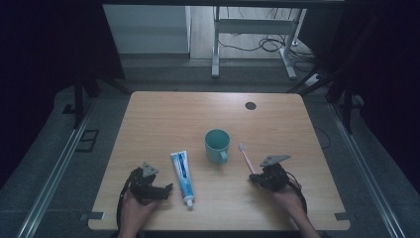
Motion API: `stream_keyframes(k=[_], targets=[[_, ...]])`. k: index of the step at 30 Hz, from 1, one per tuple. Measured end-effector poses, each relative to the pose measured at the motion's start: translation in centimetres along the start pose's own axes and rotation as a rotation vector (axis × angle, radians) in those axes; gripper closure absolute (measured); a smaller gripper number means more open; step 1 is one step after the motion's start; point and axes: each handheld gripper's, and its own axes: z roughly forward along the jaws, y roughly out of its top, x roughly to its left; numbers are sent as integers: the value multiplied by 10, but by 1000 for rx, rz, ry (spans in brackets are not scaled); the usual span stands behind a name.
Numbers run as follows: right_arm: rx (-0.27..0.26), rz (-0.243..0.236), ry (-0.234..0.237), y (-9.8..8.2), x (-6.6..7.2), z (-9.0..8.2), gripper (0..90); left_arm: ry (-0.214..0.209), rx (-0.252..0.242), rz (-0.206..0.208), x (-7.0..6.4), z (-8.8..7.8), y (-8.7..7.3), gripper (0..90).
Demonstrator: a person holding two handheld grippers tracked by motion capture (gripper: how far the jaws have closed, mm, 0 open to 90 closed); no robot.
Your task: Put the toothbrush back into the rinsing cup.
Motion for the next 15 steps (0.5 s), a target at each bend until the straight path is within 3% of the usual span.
stream_keyframes(k=[11,15], targets=[[-4,44,-47,-14,-21,-19,875,0,0,0,0,0,0,0],[1,46,-48,-16,-23,-20,871,0,0,0,0,0,0,0]])
